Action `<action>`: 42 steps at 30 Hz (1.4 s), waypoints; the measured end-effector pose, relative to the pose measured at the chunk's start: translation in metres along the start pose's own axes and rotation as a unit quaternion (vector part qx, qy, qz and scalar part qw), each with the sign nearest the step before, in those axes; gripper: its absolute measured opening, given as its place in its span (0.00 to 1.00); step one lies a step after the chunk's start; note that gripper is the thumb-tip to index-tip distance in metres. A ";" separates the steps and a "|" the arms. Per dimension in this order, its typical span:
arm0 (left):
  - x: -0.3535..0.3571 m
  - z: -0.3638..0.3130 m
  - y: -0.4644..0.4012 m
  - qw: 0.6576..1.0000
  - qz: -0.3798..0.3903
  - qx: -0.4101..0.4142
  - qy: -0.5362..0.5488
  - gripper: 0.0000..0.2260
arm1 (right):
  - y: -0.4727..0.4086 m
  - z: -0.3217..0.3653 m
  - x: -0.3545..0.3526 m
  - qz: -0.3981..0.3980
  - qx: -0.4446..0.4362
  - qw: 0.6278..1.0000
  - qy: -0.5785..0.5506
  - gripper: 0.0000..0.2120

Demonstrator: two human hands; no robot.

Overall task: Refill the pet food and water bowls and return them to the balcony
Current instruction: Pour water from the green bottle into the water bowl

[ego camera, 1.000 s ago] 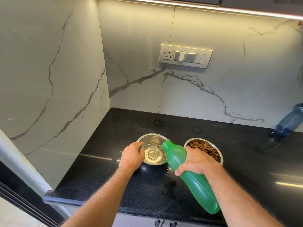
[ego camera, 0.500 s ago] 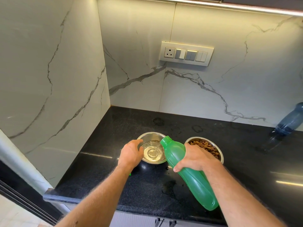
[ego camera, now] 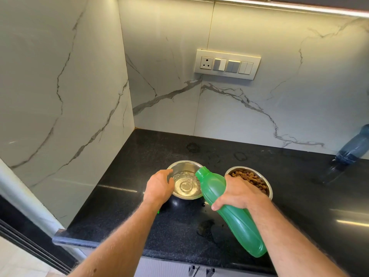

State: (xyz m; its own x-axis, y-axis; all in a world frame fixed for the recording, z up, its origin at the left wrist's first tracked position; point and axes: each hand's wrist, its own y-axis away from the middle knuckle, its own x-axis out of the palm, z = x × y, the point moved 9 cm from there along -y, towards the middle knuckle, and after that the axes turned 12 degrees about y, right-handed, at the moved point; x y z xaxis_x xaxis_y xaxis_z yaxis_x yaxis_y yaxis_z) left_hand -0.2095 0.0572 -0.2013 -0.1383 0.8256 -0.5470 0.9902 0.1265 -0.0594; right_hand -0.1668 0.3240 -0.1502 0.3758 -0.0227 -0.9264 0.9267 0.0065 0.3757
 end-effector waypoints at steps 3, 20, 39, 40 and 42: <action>0.000 0.002 -0.002 1.000 -0.002 -0.007 0.005 0.19 | 0.000 0.000 0.001 0.003 -0.001 1.000 -0.004 0.45; 0.001 0.006 0.001 1.000 0.003 -0.014 -0.001 0.20 | 0.006 -0.002 0.004 0.014 0.004 1.000 -0.008 0.43; -0.005 0.003 0.001 1.000 0.019 -0.006 0.006 0.19 | 0.009 0.000 0.005 0.019 0.009 1.000 -0.016 0.43; -0.006 0.003 0.001 1.000 0.018 -0.006 0.006 0.19 | 0.009 -0.001 0.005 0.020 0.008 1.000 -0.017 0.43; -0.007 0.003 0.000 1.000 0.015 -0.003 0.010 0.18 | 0.009 -0.002 0.005 0.024 0.010 1.000 -0.017 0.42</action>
State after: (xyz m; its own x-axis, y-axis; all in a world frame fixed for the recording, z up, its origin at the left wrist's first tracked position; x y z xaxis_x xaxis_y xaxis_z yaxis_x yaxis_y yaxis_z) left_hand -0.2081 0.0499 -0.1995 -0.1099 0.8394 -0.5323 0.9936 0.1060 -0.0380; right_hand -0.1562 0.3257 -0.1518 0.4186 -0.0575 -0.9063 0.9075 -0.0110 0.4199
